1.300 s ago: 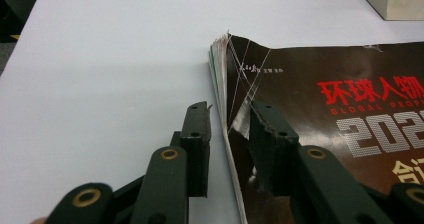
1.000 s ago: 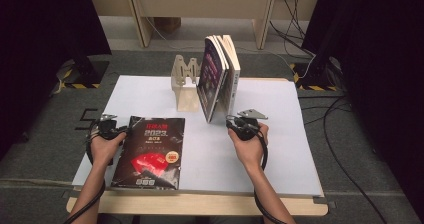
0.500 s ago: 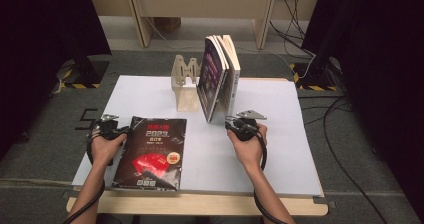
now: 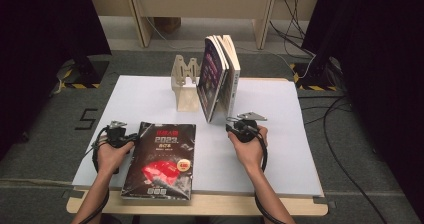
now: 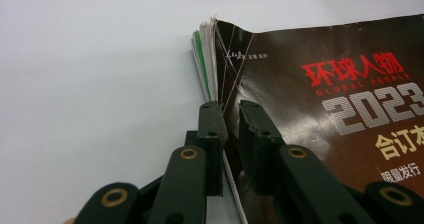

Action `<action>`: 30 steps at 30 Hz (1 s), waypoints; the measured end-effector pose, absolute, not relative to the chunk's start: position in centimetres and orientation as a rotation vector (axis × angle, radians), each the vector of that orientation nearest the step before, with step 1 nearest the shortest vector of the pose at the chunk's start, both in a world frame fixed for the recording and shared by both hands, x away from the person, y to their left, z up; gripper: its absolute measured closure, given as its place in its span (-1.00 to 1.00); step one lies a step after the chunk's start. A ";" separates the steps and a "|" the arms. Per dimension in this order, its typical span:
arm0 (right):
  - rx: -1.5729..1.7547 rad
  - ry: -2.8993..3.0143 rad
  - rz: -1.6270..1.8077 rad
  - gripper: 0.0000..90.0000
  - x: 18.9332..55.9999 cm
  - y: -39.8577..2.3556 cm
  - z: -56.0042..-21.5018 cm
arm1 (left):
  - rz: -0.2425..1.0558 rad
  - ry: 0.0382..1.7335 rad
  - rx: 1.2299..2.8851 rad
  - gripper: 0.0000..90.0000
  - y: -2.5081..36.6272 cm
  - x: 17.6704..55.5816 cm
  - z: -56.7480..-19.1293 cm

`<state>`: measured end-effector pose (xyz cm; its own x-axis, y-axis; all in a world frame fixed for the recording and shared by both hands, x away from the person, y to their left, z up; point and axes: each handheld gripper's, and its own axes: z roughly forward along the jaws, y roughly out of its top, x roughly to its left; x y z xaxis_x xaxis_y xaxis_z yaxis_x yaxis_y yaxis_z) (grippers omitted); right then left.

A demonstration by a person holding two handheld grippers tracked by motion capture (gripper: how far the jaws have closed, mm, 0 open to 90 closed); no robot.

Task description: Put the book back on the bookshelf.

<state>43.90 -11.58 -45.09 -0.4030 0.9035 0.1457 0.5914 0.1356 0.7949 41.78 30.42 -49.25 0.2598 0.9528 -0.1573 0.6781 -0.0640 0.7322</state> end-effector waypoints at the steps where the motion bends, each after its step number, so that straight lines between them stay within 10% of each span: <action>1: 1.442 2.052 1.158 0.41 43.9 -11.6 -45.2 | 0.484 1.479 1.820 0.77 30.2 41.6 -49.3; 30: 1.525 2.168 1.152 0.38 43.0 -11.0 -48.0 | 0.416 1.419 1.852 0.71 26.9 38.4 -49.3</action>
